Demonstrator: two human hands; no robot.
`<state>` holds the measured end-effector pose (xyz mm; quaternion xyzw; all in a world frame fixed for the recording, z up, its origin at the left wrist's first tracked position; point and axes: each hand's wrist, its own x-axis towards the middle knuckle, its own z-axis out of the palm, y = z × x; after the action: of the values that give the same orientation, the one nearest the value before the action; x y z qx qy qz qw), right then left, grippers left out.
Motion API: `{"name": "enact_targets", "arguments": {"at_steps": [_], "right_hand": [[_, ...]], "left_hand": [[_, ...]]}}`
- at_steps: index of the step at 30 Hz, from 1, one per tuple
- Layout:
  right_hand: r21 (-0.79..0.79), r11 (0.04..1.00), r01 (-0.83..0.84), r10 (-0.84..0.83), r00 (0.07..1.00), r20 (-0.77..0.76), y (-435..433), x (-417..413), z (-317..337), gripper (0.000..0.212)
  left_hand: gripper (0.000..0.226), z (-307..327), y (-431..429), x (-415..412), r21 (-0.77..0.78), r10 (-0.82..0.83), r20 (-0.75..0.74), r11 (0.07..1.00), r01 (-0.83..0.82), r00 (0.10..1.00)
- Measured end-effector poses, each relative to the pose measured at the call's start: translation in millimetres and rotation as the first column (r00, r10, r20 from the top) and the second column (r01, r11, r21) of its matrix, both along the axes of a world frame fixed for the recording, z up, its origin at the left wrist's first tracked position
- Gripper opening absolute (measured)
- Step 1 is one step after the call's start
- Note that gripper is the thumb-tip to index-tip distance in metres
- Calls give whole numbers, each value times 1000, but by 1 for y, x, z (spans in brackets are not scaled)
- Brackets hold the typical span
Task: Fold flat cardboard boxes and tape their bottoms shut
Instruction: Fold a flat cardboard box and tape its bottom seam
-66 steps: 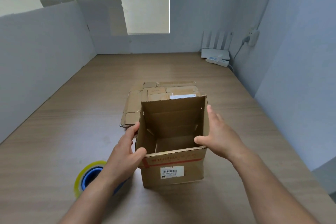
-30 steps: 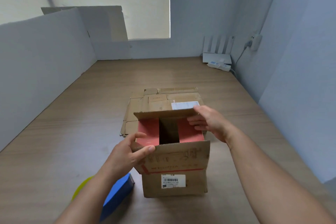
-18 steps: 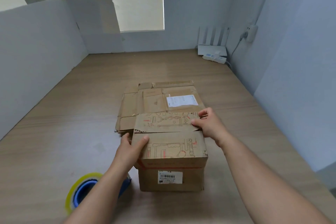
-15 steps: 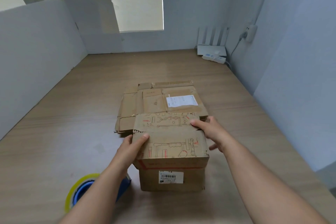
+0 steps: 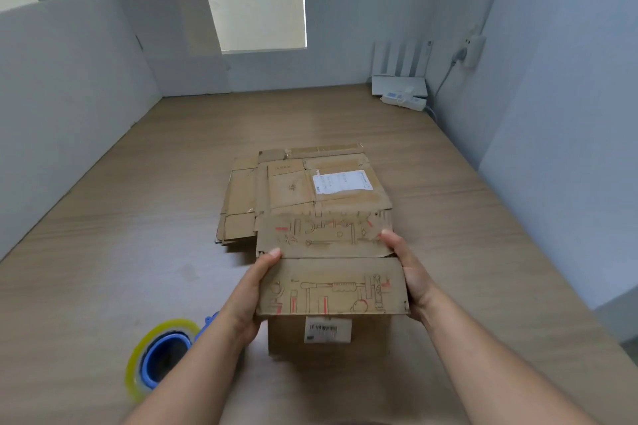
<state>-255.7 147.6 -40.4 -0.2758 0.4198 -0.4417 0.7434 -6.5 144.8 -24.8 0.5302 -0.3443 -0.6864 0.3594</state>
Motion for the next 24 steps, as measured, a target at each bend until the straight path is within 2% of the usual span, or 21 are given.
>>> {"name": "enact_targets", "arguments": {"at_steps": [2,5,10,12,14,17,19,21,24], "right_hand": [[-99,995,22,-17,998,56,-4,0,15,75],[-132,990,-45,32,995,-100,-9,-7,32,73],[75,987,-146,160,957,-242,3,-16,9,77],[162,974,-158,203,926,-317,10,-14,-2,78],[186,969,-160,219,903,-369,17,-13,-10,78],[107,981,-164,193,905,-380,27,-17,-11,74],[11,991,-135,130,924,-360,30,-21,-6,83],[-68,998,-17,-9,934,-357,26,-23,0,96],[-157,987,30,-85,932,-354,21,-20,13,85]], "left_hand": [[55,6,-2,-2,-147,44,-63,988,-53,997],[55,14,-3,-3,-226,46,-84,972,-64,995],[45,0,17,-2,-8,46,32,999,-46,998],[44,-10,24,0,96,79,-4,992,-78,997],[42,-16,32,2,164,105,-79,982,-91,991],[34,-21,41,6,149,63,-110,988,-46,992],[38,-21,43,8,116,63,-130,992,-48,990],[45,-18,42,9,81,99,-205,993,-84,974],[37,-8,38,5,2,97,-278,995,-100,956]]}}
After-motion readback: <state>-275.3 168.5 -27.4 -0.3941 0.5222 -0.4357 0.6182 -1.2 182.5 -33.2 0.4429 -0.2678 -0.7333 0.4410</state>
